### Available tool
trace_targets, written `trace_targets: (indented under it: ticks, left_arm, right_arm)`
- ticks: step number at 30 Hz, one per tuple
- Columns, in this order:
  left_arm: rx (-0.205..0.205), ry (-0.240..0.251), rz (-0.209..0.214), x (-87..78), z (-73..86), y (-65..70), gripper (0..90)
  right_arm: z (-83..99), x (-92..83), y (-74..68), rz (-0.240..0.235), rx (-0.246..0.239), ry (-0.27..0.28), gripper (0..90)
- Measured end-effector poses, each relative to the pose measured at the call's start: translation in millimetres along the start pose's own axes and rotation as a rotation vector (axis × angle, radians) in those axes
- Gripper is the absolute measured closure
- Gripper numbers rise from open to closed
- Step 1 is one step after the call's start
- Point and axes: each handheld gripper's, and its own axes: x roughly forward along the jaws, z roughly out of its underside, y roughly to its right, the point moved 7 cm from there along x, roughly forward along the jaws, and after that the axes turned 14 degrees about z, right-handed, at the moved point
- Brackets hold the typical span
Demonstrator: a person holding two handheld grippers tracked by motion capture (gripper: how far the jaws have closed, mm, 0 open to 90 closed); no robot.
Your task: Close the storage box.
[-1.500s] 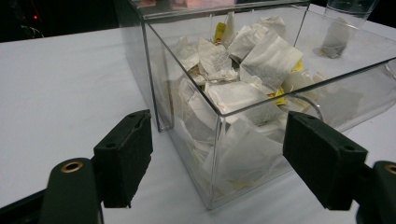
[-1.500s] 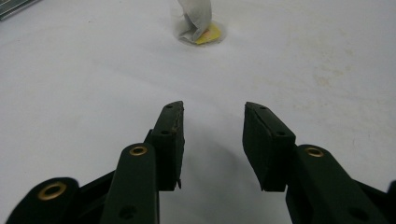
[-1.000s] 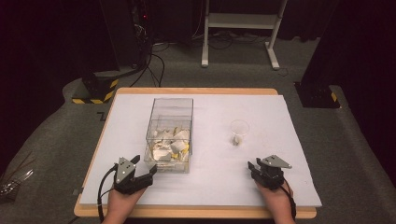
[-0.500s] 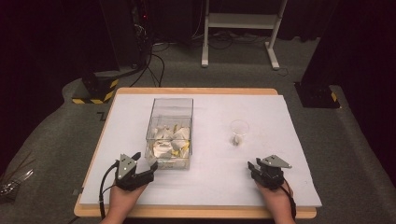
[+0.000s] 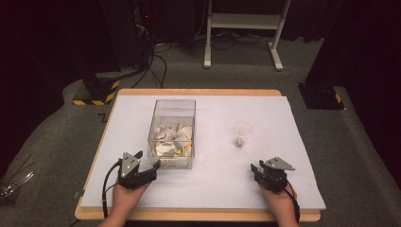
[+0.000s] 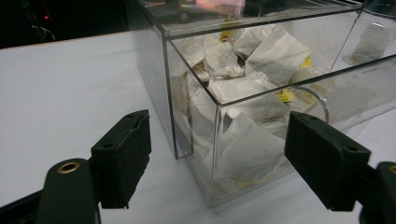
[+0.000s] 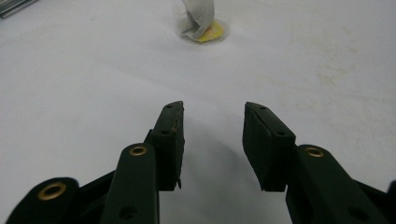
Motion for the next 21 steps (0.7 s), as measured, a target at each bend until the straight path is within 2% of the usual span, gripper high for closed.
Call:
trace_targets:
  ticks: [21]
  left_arm:
    - [-0.018, 0.004, -0.031, 16.7, -8.2, -13.8, 21.4]
  right_arm:
    - [0.0, -0.2, -0.2, -0.002, -0.005, 0.002, 58.6]
